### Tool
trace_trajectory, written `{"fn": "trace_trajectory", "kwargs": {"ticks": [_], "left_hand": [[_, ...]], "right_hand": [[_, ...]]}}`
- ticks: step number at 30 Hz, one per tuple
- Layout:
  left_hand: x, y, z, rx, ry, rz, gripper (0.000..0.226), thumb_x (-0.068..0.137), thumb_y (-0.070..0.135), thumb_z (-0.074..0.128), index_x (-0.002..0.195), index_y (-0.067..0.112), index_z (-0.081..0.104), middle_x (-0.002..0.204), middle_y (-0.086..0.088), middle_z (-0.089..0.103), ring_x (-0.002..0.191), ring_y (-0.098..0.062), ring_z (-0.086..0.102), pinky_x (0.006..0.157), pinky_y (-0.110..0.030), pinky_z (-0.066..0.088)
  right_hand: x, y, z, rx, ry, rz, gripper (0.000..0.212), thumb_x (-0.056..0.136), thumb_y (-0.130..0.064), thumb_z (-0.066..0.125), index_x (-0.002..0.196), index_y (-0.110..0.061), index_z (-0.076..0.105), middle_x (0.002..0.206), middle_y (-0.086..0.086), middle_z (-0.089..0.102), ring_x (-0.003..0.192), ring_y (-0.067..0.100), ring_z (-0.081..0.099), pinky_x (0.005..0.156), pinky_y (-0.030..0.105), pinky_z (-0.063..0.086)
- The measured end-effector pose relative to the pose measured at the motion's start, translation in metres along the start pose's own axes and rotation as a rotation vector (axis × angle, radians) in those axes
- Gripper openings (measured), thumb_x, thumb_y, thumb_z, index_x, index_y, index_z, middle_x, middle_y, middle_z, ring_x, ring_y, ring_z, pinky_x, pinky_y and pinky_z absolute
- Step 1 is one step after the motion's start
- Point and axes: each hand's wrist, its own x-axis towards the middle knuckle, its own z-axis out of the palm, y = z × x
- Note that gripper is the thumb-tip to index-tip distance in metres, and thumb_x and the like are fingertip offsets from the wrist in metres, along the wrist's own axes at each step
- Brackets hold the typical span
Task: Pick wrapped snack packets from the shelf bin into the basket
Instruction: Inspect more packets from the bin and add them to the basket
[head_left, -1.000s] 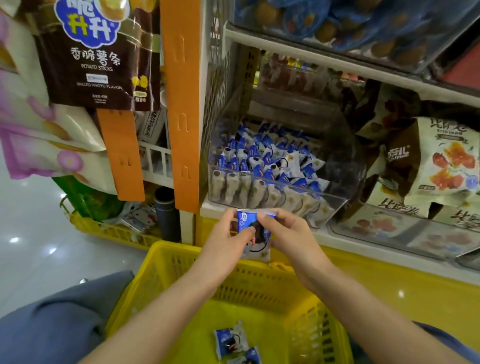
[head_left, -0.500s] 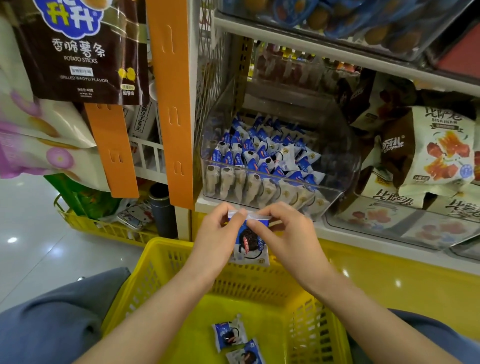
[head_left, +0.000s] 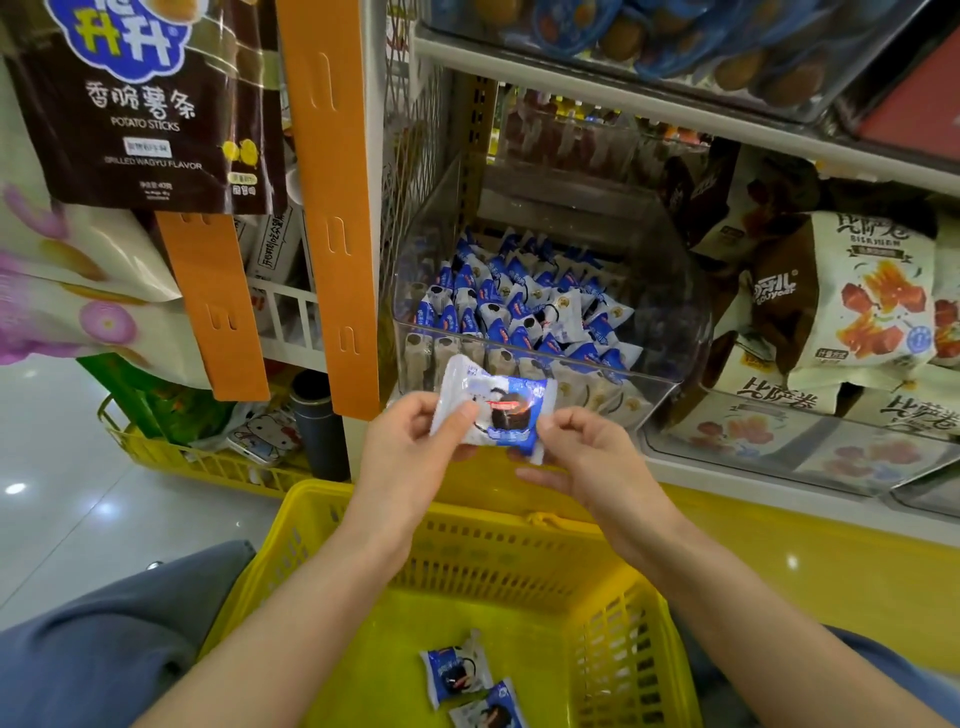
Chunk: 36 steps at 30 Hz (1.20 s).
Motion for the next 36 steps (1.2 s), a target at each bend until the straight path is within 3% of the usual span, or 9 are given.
{"fn": "trace_trajectory", "kwargs": {"ticks": [5, 8, 11, 19, 22, 24, 29, 33, 36], "left_hand": [[0.001, 0.005, -0.006, 0.105, 0.019, 0.164, 0.016, 0.09, 0.02, 0.058, 0.084, 0.007, 0.064, 0.084, -0.009, 0.069, 0.081, -0.021, 0.066, 0.075, -0.035, 0.054], [-0.001, 0.005, -0.006, 0.23, -0.053, 0.247, 0.015, 0.089, 0.02, 0.057, 0.078, 0.012, 0.062, 0.073, -0.005, 0.063, 0.069, -0.011, 0.059, 0.064, -0.028, 0.047], [-0.006, 0.003, -0.002, 0.336, -0.131, 0.282, 0.018, 0.091, 0.021, 0.055, 0.075, 0.021, 0.063, 0.065, 0.005, 0.06, 0.062, 0.0, 0.054, 0.055, -0.015, 0.042], [-0.005, 0.001, 0.002, 0.254, -0.189, 0.177, 0.02, 0.091, 0.026, 0.052, 0.078, 0.02, 0.066, 0.077, -0.014, 0.064, 0.08, -0.033, 0.061, 0.078, -0.053, 0.05], [-0.005, 0.0, 0.002, 0.233, -0.228, 0.128, 0.019, 0.091, 0.026, 0.052, 0.081, 0.023, 0.067, 0.081, -0.006, 0.068, 0.084, -0.026, 0.065, 0.082, -0.052, 0.05], [-0.004, -0.003, 0.002, 0.24, -0.228, 0.127, 0.015, 0.091, 0.027, 0.052, 0.084, 0.024, 0.065, 0.084, -0.007, 0.068, 0.086, -0.024, 0.064, 0.084, -0.049, 0.051], [-0.004, -0.009, 0.002, 0.457, -0.081, 0.288, 0.025, 0.087, 0.019, 0.06, 0.084, 0.038, 0.044, 0.089, 0.015, 0.054, 0.083, 0.014, 0.049, 0.068, -0.001, 0.039], [-0.012, -0.016, 0.01, 0.481, -0.255, 0.229, 0.014, 0.09, 0.031, 0.052, 0.1, 0.04, 0.048, 0.096, 0.023, 0.053, 0.086, 0.015, 0.05, 0.069, -0.001, 0.039], [-0.012, -0.018, 0.015, 0.236, -0.314, -0.008, 0.017, 0.091, 0.03, 0.053, 0.107, 0.032, 0.049, 0.099, 0.01, 0.06, 0.088, -0.001, 0.06, 0.083, -0.024, 0.051]], "right_hand": [[-0.003, 0.004, 0.001, -0.594, -0.058, -0.176, 0.033, 0.085, -0.014, 0.064, 0.114, -0.019, 0.049, 0.105, -0.006, 0.063, 0.096, 0.008, 0.061, 0.082, 0.02, 0.05], [-0.007, 0.004, 0.003, -0.574, -0.079, -0.309, 0.044, 0.083, -0.024, 0.067, 0.12, -0.026, 0.044, 0.115, -0.015, 0.056, 0.106, -0.001, 0.054, 0.089, 0.015, 0.045], [-0.009, 0.001, 0.004, -0.474, -0.078, -0.354, 0.021, 0.088, -0.025, 0.059, 0.109, -0.022, 0.058, 0.1, -0.005, 0.067, 0.093, 0.005, 0.064, 0.081, 0.023, 0.052], [-0.013, 0.005, 0.004, -0.664, 0.018, -0.586, 0.009, 0.088, -0.022, 0.061, 0.092, -0.014, 0.062, 0.082, -0.002, 0.064, 0.079, 0.01, 0.061, 0.073, 0.033, 0.052], [-0.012, 0.007, 0.002, -0.84, 0.065, -0.734, 0.01, 0.09, -0.026, 0.058, 0.089, -0.017, 0.062, 0.082, -0.008, 0.061, 0.078, 0.007, 0.058, 0.069, 0.029, 0.05], [-0.012, 0.008, 0.0, -0.845, 0.096, -0.731, 0.011, 0.09, -0.03, 0.056, 0.088, -0.021, 0.063, 0.081, -0.012, 0.061, 0.077, 0.004, 0.058, 0.065, 0.024, 0.05], [-0.003, 0.006, -0.003, -0.595, 0.261, -0.509, 0.009, 0.09, -0.031, 0.055, 0.082, -0.03, 0.058, 0.076, -0.013, 0.065, 0.076, -0.003, 0.063, 0.057, 0.019, 0.053], [0.001, 0.005, -0.005, -0.549, 0.303, -0.407, 0.012, 0.09, -0.031, 0.055, 0.081, -0.025, 0.058, 0.072, -0.005, 0.065, 0.07, 0.008, 0.064, 0.062, 0.032, 0.055], [-0.002, 0.007, 0.001, -0.482, 0.137, -0.397, 0.006, 0.089, -0.027, 0.057, 0.088, -0.025, 0.062, 0.078, -0.009, 0.067, 0.073, 0.002, 0.063, 0.067, 0.024, 0.054]]}}
